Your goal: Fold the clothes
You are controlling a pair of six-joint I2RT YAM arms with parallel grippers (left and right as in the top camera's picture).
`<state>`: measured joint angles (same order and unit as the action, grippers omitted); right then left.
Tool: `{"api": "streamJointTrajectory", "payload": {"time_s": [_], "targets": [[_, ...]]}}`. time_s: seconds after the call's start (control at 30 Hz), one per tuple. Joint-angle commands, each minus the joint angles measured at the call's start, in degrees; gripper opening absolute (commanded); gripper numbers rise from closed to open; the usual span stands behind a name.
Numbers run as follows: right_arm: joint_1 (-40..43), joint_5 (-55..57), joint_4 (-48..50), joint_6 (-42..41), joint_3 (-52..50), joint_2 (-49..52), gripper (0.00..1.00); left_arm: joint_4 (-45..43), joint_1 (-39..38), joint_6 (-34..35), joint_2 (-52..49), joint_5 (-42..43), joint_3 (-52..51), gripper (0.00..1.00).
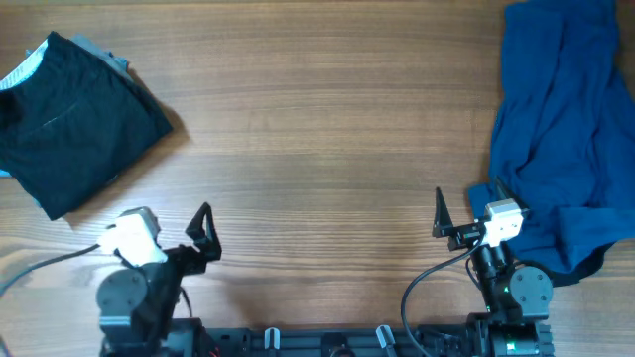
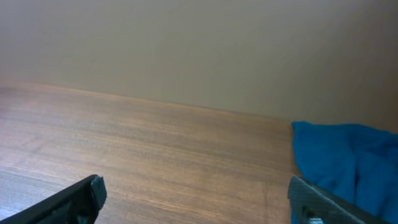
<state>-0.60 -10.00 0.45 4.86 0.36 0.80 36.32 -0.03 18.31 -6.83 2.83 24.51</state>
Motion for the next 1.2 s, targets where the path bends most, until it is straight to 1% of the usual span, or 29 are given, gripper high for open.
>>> {"api": "streamJointTrajectory", "payload": {"time_s": [0.0, 0.03, 0.13, 0.23, 0.33, 0.47, 0.53, 1.17], "targets": [[-0.2, 0.1, 0.3, 0.8, -0.1, -0.6, 1.00, -11.6, 0.3, 0.4, 6.3, -1.0, -10.5, 1.00], [-0.2, 0.1, 0.3, 0.8, -0.1, -0.6, 1.00, -15.3, 0.3, 0.4, 6.6, -1.0, -12.6, 1.00], [-0.2, 0.1, 0.3, 0.8, -0.1, -0.6, 1.00, -31.3, 0.3, 0.3, 6.6, -2.7, -20.4, 1.00], [-0.2, 0.1, 0.3, 0.8, -0.1, -0.6, 1.00, -39.7, 0.3, 0.3, 6.6, -4.9, -24.2, 1.00], [-0.2, 0.1, 0.3, 0.8, -0.1, -0.6, 1.00, -39.7, 0.3, 0.1, 6.6, -7.3, -24.2, 1.00], [-0.2, 0.1, 0.3, 0.8, -0.1, -0.6, 1.00, -32.3, 0.3, 1.6, 6.6, -7.6, -24.2, 1.00], [-0.2, 0.1, 0.3, 0.8, -0.1, -0.6, 1.00, -32.4, 0.3, 0.3, 6.6, -7.7, -24.2, 1.00], [-0.2, 0.1, 0.3, 0.8, -0.1, -0.6, 1.00, -32.6, 0.3, 0.3, 6.6, -7.4, -24.2, 1.00]]}}
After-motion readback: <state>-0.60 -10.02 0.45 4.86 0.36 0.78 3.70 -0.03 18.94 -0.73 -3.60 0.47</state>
